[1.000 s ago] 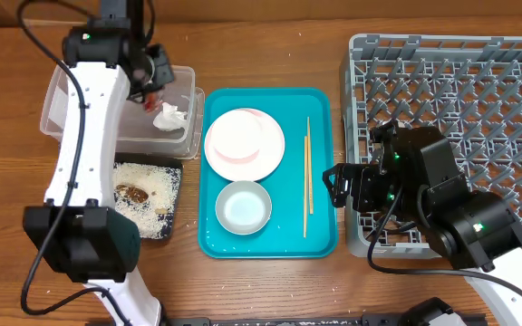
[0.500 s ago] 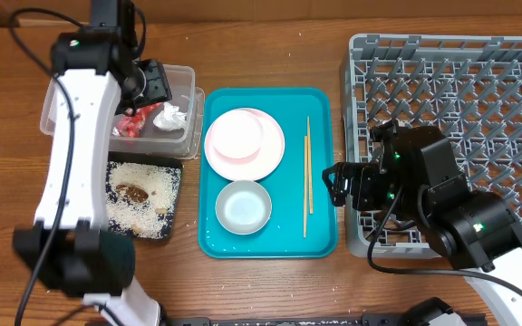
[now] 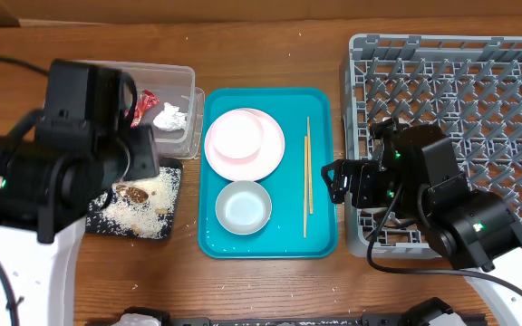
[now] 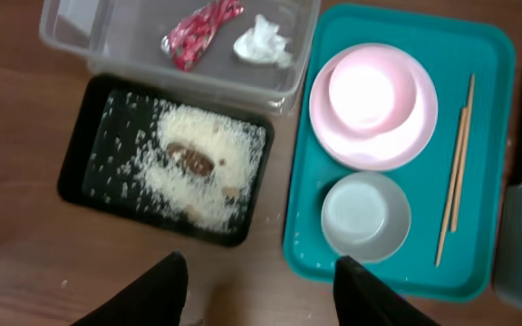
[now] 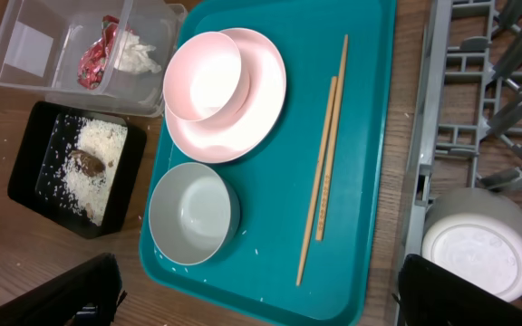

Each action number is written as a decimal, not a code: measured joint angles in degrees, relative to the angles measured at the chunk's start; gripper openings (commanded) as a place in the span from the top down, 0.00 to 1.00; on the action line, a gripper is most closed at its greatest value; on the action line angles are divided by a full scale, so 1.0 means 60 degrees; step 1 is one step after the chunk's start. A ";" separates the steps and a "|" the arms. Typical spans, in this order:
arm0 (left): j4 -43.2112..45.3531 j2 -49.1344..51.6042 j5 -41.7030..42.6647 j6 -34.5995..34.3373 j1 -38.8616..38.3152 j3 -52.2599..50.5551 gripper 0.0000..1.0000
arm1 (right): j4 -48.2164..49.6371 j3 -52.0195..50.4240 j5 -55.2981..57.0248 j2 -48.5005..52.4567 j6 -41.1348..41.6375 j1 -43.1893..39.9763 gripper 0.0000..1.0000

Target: Sort waste into correct bins and load items into the dishwasher

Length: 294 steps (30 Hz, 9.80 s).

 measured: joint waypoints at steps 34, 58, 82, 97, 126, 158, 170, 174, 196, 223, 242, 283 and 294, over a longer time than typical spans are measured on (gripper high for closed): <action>0.1523 -0.4404 0.1067 -0.0102 -0.0117 -0.1202 0.00 | 0.0004 0.0000 0.0000 0.0000 0.0000 0.0000 0.00; 1.2783 -1.2710 0.3191 0.2412 0.0936 -1.4943 0.00 | 0.0055 0.0047 0.0011 0.0000 -0.0007 0.0000 0.00; 1.5438 -1.2939 0.3344 0.2419 0.1067 -1.8626 0.00 | 0.0051 0.0051 0.0004 0.0000 0.0000 0.0004 0.00; 1.5438 -1.2939 0.3340 0.2419 0.1067 -1.8626 0.00 | 0.0069 0.0051 0.0000 0.0000 -0.0004 0.0004 0.00; 1.5442 -1.2939 0.3344 0.2419 0.1067 -1.8633 0.00 | 0.2473 0.0142 0.0557 0.6309 0.2922 0.3745 0.46; 1.5460 -1.2939 0.3344 0.2419 0.1067 -1.8633 0.00 | 0.0310 0.0780 1.0091 0.1974 0.3206 0.0470 0.96; 1.5464 -1.2939 0.3344 0.2422 0.1067 -1.8633 0.00 | 0.2707 0.0780 1.1442 0.4900 0.0637 -0.2273 0.96; 1.5460 -1.2939 0.3344 0.2422 0.1067 -1.8633 0.00 | 0.2703 0.0780 1.1500 0.5519 0.0164 -0.2273 0.96; 1.5460 -1.2939 0.3344 0.2437 0.1067 -1.8633 0.00 | 0.1781 0.0812 1.2495 0.6768 -0.0168 -0.1231 0.82; 1.5460 -1.2939 0.3344 0.2437 0.1067 -1.8633 0.00 | -0.0900 0.2805 0.6630 0.6513 0.0517 -0.1093 0.31; 1.5464 -1.2939 0.3344 0.2441 0.1067 -1.8633 0.00 | 0.1552 0.3373 0.0255 0.6816 -0.0222 0.0903 0.33; 1.5464 -1.2939 0.3344 0.2441 0.1067 -1.8640 0.00 | 0.0066 0.3912 0.6983 0.4998 0.1242 -0.0310 0.96; 1.5467 -1.2939 0.3344 0.2441 0.1067 -1.8640 0.00 | 0.0087 0.3005 1.0717 0.5402 0.1381 -0.3118 0.96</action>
